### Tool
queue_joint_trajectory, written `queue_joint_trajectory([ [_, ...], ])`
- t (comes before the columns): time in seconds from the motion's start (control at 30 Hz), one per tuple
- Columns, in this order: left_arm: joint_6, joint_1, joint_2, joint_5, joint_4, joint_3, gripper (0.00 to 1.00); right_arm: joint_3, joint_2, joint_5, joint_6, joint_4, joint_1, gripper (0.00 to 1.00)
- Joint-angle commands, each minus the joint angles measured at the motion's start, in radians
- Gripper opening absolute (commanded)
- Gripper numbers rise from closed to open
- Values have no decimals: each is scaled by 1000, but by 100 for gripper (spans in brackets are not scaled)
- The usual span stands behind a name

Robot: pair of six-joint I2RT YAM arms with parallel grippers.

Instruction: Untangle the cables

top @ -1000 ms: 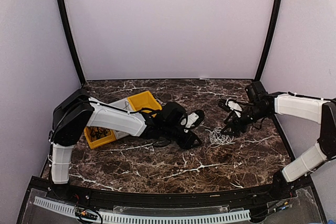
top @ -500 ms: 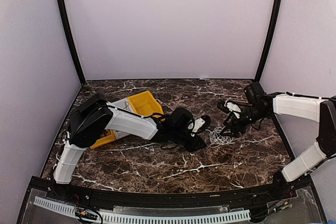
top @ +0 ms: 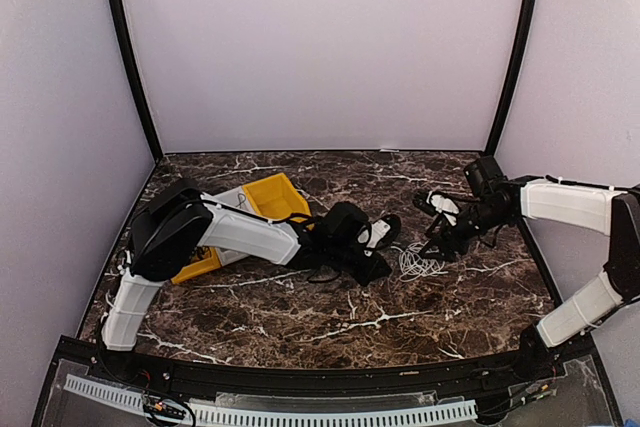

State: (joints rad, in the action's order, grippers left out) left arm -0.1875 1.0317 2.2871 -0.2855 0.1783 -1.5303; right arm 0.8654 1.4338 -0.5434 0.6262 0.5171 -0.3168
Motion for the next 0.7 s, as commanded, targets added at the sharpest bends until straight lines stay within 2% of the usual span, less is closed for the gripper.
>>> queue_joint_trajectory([
  [0.0,1,4,-167,44,6,50,0,13,-52,23,6,-57,-26,71],
  [0.2,20,5,-335,82,-15,114,0,61,-19,22,1,-57,-72,75],
  [0.47,20,4,-488,135,-33,172,0,147,171,28,-90,-132,-115,76],
  [0.6,30,4,-554,174,-61,190,0,158,240,38,-117,-158,-130,72],
  [0.67,37,4,-588,204,-80,191,0,163,269,59,-113,-152,-133,65],
])
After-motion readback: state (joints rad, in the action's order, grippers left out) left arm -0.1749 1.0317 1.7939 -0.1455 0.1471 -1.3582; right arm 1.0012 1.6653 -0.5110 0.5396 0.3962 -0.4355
